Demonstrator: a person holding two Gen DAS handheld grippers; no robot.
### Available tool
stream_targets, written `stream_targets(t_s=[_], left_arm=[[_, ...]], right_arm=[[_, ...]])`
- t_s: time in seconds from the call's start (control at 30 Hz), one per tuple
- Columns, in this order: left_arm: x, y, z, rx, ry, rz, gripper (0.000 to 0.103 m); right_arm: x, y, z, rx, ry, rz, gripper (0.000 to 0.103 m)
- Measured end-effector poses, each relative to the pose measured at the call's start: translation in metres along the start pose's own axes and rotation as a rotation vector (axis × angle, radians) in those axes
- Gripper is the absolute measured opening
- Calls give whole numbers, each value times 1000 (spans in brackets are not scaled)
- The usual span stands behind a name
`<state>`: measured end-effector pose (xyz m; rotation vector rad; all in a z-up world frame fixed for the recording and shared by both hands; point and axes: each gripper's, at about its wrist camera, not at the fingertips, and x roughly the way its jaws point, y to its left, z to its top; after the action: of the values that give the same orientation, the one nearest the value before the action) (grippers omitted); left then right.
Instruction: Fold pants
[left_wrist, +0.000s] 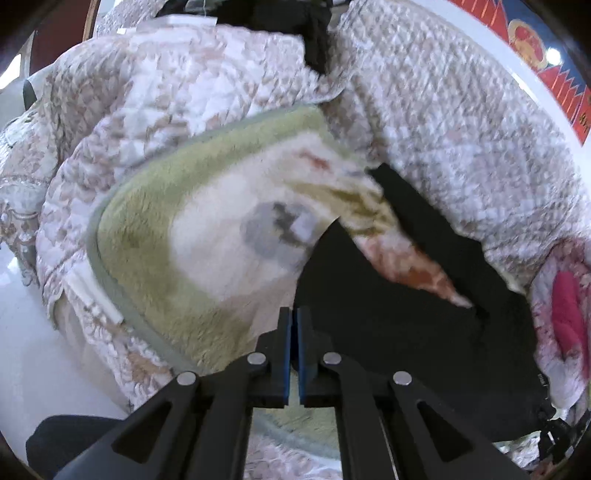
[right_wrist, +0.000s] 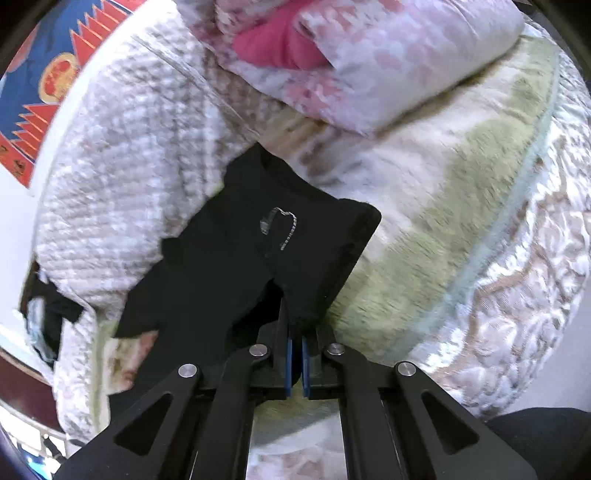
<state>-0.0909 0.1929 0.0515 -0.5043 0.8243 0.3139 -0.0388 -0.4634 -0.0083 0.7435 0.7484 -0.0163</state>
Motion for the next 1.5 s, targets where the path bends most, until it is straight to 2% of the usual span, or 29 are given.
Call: stream_targets(t_s=[0.1,0.23,0.3,0.4,0.47,0.5,0.53,0.6,0.67,0.7,0.8,0.9,0.97,1.03,1.07,1.13,1.2,1.23,1.27,1.33,1.37,1.4,1.43,1.5], left_arm=[[7,7,-9,-21,42,10,4],[-1,8,-14,-6,37,17,4],[-1,8,-16,2,47,21,4],[5,6,-18,22,76,34,4],[4,4,-18,33,72,44,5],[1,3,-17,37,60,54,7],[-3,3,-16,41,43,81,9],[-12,4,-11,45,-10,141,9],[-20,3,-4,45,-50,162,9],[-23,-2,-1,56,-67,161,9],[-23,-29,6,114,-86,92,10],[-7,-67,11,200,-45,-23,20],[9,-95,10,278,-14,-70,23],[26,-115,8,354,0,-98,26],[40,-122,6,378,18,-88,26],[61,-128,3,405,64,-74,26],[83,-120,-2,396,111,6,26],[89,-113,-3,374,128,22,26],[88,-108,-2,350,118,-8,26],[81,-107,0,351,95,12,26],[76,-108,0,355,55,30,26],[72,-107,0,356,25,46,26],[69,-104,2,352,2,61,26],[72,-95,8,327,-5,88,28]], right_arm=[[1,-3,-4,19,12,-16,2],[-7,0,-1,1,-13,-45,2],[0,-6,-1,21,16,-72,2],[0,0,-2,-16,17,-101,3],[-4,2,-2,-17,11,-109,9],[-7,2,-2,-15,4,-114,19],[-11,3,-2,-16,-10,-124,27],[-26,10,-2,-48,-79,-190,30],[-43,18,-1,-97,-170,-241,30],[-46,23,0,-122,-190,-241,31],[-39,50,2,-268,-175,-205,31],[-15,78,0,-420,-111,-170,31],[9,83,9,-461,-65,-183,31],[26,74,18,-426,-30,-230,30],[36,66,24,-401,-9,-256,30],[37,52,26,-352,-25,-290,30],[31,46,27,-334,-57,-317,30],[29,44,27,-328,-65,-331,30],[27,42,27,-323,-74,-327,31],[20,47,25,-340,-107,-293,31],[16,54,23,-367,-130,-263,31],[15,58,21,-384,-142,-242,33],[16,63,20,-400,-146,-225,41],[26,67,17,-429,-116,-233,44]])
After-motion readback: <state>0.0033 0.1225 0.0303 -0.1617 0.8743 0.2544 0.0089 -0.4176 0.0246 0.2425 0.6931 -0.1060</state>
